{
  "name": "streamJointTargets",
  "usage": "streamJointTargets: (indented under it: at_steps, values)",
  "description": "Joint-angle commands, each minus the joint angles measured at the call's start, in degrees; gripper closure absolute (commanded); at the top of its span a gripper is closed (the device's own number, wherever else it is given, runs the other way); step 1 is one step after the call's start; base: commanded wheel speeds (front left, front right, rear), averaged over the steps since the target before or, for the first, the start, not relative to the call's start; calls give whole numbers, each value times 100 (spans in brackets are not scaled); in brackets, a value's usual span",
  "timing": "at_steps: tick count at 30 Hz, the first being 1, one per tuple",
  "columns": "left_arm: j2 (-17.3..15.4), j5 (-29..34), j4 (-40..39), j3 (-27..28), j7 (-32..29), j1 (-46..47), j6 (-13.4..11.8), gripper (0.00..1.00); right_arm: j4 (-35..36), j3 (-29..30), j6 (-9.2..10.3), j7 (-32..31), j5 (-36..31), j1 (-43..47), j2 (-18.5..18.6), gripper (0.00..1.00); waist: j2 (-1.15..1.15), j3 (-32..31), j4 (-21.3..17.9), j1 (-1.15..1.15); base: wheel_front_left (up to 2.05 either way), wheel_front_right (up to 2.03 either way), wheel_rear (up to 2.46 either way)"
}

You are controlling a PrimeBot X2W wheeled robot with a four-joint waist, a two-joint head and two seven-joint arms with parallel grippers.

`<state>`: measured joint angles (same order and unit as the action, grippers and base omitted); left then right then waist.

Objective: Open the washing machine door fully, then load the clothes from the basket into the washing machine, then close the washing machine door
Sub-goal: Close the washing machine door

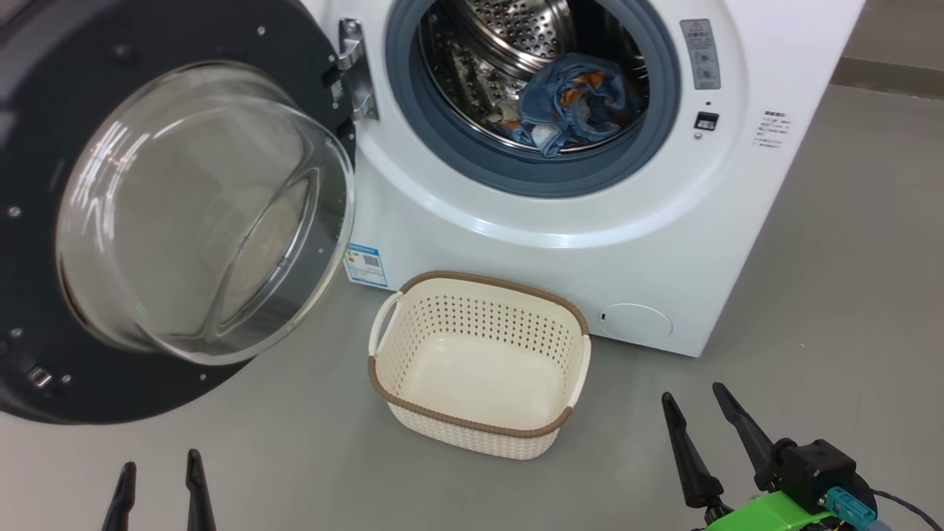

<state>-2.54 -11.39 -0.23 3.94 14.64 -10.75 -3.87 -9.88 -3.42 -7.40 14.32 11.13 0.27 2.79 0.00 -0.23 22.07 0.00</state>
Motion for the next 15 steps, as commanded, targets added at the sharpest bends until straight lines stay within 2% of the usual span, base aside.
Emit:
streamJointTargets:
  at_steps: [1,15]
  values:
    - [-33,-19,-133,190,36,93,-60,0,136,-144,-9,68,-17,-148,9,0,0,15,93,0,0,0,0]
    - [-33,12,-122,307,36,43,-128,0,103,-198,-9,68,37,-162,9,0,0,12,137,0,0,0,0]
